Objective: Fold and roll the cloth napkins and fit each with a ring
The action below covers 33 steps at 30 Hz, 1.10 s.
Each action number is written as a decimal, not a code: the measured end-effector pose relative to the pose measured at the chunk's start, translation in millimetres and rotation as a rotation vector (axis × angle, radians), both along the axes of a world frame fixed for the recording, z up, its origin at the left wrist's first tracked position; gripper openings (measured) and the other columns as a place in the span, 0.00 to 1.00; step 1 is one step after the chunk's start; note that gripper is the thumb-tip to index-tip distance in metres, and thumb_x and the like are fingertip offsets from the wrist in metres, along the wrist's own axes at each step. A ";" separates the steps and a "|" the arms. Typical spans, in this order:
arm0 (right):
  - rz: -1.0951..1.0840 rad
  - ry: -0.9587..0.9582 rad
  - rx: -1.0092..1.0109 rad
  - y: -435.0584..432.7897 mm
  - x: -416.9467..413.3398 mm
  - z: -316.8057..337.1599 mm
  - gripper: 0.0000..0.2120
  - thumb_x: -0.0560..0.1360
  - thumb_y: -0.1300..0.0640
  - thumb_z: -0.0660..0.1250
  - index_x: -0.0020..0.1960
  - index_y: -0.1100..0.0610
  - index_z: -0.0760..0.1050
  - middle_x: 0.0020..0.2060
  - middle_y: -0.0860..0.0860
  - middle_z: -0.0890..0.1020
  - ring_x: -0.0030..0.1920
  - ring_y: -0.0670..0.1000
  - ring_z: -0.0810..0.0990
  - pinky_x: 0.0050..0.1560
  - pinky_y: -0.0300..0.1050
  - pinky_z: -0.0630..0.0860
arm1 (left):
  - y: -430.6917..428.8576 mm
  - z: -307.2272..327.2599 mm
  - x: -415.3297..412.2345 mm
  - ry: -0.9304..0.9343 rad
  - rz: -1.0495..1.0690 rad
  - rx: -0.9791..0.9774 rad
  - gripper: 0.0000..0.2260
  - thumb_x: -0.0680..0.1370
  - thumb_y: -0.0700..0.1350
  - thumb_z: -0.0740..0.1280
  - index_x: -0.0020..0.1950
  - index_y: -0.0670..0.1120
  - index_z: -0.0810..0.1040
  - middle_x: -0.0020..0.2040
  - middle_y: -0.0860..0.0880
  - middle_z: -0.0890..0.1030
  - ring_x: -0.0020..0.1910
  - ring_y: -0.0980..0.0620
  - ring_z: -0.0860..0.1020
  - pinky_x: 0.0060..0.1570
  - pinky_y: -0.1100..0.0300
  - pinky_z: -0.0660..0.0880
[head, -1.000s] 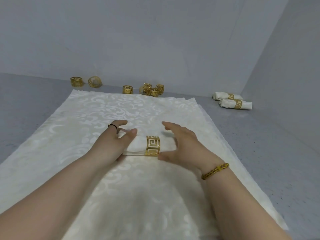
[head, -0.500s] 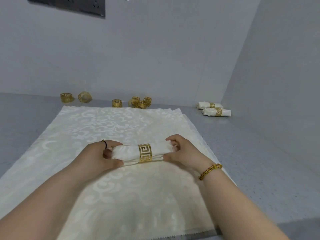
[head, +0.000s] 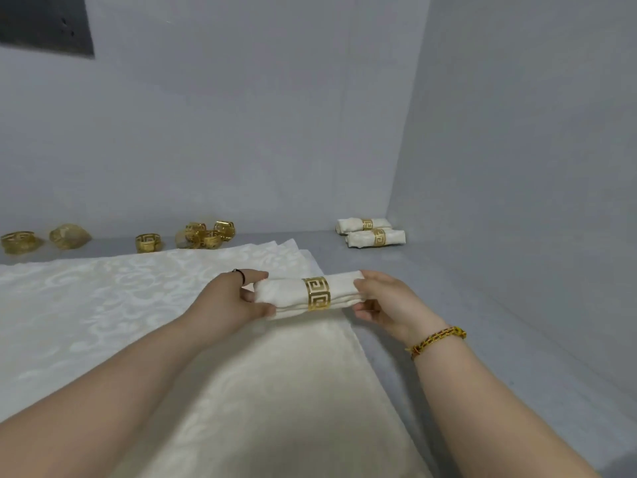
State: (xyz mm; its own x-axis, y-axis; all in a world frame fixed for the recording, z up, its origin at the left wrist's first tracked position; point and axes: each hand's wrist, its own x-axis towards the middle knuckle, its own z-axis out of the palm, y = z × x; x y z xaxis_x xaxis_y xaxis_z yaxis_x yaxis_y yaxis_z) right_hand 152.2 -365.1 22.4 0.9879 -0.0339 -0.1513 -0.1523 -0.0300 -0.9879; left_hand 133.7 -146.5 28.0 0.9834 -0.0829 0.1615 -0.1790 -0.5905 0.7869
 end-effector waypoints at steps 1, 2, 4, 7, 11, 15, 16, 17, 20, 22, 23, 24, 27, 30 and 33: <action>-0.043 0.003 0.005 -15.2 13.6 -1.0 0.14 0.77 0.63 0.58 0.63 0.58 0.68 0.36 0.51 0.74 0.32 0.47 0.71 0.26 0.34 0.71 | -17.7 -2.4 16.3 0.008 -0.012 -0.012 0.24 0.71 0.40 0.71 0.65 0.47 0.71 0.46 0.50 0.75 0.39 0.60 0.72 0.33 0.76 0.65; -0.081 -0.001 -0.002 -27.5 25.7 -0.9 0.13 0.77 0.63 0.58 0.62 0.58 0.69 0.36 0.52 0.74 0.31 0.47 0.71 0.24 0.33 0.71 | -32.5 -3.7 30.8 0.013 -0.022 -0.027 0.23 0.71 0.39 0.70 0.66 0.46 0.70 0.50 0.49 0.75 0.40 0.59 0.73 0.33 0.73 0.66; -0.144 0.001 -0.018 -45.4 44.8 -0.7 0.10 0.77 0.63 0.58 0.58 0.56 0.70 0.35 0.52 0.74 0.30 0.48 0.70 0.22 0.32 0.70 | -56.8 -5.8 51.8 0.029 -0.029 -0.069 0.23 0.73 0.38 0.68 0.67 0.45 0.69 0.59 0.47 0.74 0.47 0.55 0.74 0.39 0.68 0.67; -0.242 0.003 -0.034 -78.1 89.3 -3.2 0.05 0.77 0.65 0.58 0.45 0.58 0.70 0.32 0.53 0.72 0.29 0.48 0.68 0.19 0.32 0.68 | -100.8 -13.7 103.1 0.032 -0.017 -0.074 0.23 0.73 0.38 0.68 0.68 0.43 0.68 0.65 0.45 0.72 0.61 0.49 0.71 0.52 0.66 0.65; -0.383 -0.044 -0.014 -113.0 154.2 -17.9 0.14 0.74 0.69 0.57 0.31 0.58 0.68 0.28 0.54 0.68 0.27 0.50 0.66 0.19 0.34 0.65 | -151.5 -22.6 164.5 0.007 0.007 -0.017 0.22 0.72 0.38 0.69 0.65 0.41 0.71 0.62 0.44 0.75 0.61 0.47 0.73 0.54 0.63 0.68; -0.438 -0.105 -0.011 -131.9 201.2 -34.9 0.14 0.72 0.71 0.57 0.30 0.59 0.68 0.29 0.54 0.70 0.31 0.52 0.68 0.34 0.43 0.66 | -178.9 -28.9 207.6 -0.057 0.003 0.065 0.14 0.73 0.36 0.67 0.58 0.37 0.76 0.46 0.46 0.73 0.46 0.50 0.71 0.33 0.60 0.62; -0.437 -0.112 -0.005 -134.3 210.0 -39.0 0.14 0.71 0.71 0.57 0.30 0.59 0.68 0.30 0.54 0.70 0.34 0.52 0.68 0.38 0.44 0.66 | -182.1 -31.4 216.5 -0.066 0.005 0.085 0.14 0.73 0.37 0.67 0.58 0.37 0.76 0.46 0.47 0.73 0.46 0.51 0.70 0.33 0.60 0.62; -0.432 -0.117 -0.007 -136.7 217.7 -42.9 0.14 0.71 0.71 0.57 0.30 0.59 0.68 0.30 0.54 0.70 0.35 0.52 0.69 0.41 0.45 0.67 | -186.1 -34.4 224.7 -0.070 0.002 0.107 0.14 0.73 0.37 0.67 0.58 0.37 0.76 0.47 0.46 0.74 0.47 0.50 0.71 0.36 0.62 0.64; -0.390 -0.169 -0.102 -139.0 236.2 -51.5 0.13 0.70 0.70 0.57 0.31 0.57 0.66 0.30 0.53 0.67 0.35 0.51 0.67 0.36 0.39 0.65 | -196.5 -41.5 244.2 -0.090 -0.015 0.134 0.17 0.73 0.39 0.68 0.62 0.39 0.74 0.59 0.41 0.76 0.58 0.45 0.73 0.50 0.62 0.67; -0.357 -0.201 -0.208 -136.1 236.0 -52.8 0.11 0.72 0.69 0.56 0.37 0.55 0.68 0.32 0.50 0.67 0.33 0.48 0.65 0.29 0.35 0.61 | -200.3 -43.0 251.7 -0.110 -0.004 0.123 0.21 0.73 0.40 0.68 0.66 0.41 0.71 0.65 0.42 0.72 0.64 0.45 0.70 0.57 0.63 0.65; -0.339 -0.216 -0.267 -134.0 233.7 -54.4 0.10 0.73 0.69 0.56 0.41 0.56 0.69 0.34 0.50 0.68 0.34 0.48 0.65 0.27 0.32 0.61 | -201.5 -44.6 254.6 -0.110 0.003 0.119 0.22 0.73 0.40 0.68 0.67 0.41 0.69 0.67 0.42 0.71 0.65 0.45 0.69 0.59 0.63 0.64; -0.314 -0.245 -0.340 -132.1 231.8 -56.1 0.09 0.73 0.69 0.55 0.42 0.58 0.70 0.37 0.52 0.68 0.38 0.49 0.66 0.27 0.30 0.62 | -201.5 -45.1 257.0 -0.110 0.011 0.119 0.23 0.73 0.40 0.68 0.67 0.41 0.69 0.67 0.42 0.70 0.66 0.45 0.68 0.60 0.62 0.63; -0.194 -0.302 -0.600 -125.0 227.7 -59.6 0.11 0.72 0.70 0.54 0.40 0.61 0.73 0.47 0.55 0.73 0.50 0.51 0.70 0.45 0.32 0.68 | -200.6 -46.7 263.6 -0.128 0.028 0.155 0.22 0.73 0.40 0.68 0.67 0.41 0.69 0.67 0.42 0.70 0.66 0.45 0.68 0.60 0.62 0.63; -0.079 -0.258 -0.871 -122.4 224.9 -60.4 0.19 0.74 0.66 0.56 0.65 0.62 0.68 0.68 0.56 0.65 0.66 0.55 0.66 0.67 0.42 0.62 | -204.2 -45.1 268.5 -0.132 0.032 0.188 0.22 0.73 0.40 0.69 0.66 0.41 0.70 0.66 0.42 0.71 0.65 0.45 0.69 0.60 0.61 0.64; -0.041 -0.202 -1.025 -123.8 222.0 -57.8 0.21 0.76 0.63 0.55 0.68 0.59 0.63 0.71 0.54 0.62 0.67 0.56 0.66 0.66 0.45 0.64 | -206.3 -43.8 276.2 -0.138 0.043 0.201 0.22 0.73 0.40 0.69 0.67 0.41 0.70 0.67 0.42 0.71 0.65 0.45 0.69 0.61 0.60 0.65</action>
State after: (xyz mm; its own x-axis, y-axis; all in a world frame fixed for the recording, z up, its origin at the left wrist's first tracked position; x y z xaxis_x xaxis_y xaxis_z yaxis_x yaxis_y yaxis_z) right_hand 374.2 -488.9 -35.3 0.9868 -0.0861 0.1369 -0.0063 -0.8663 -0.4996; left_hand 409.9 -352.8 -15.7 0.9564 -0.0855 0.2792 -0.2480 -0.7423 0.6225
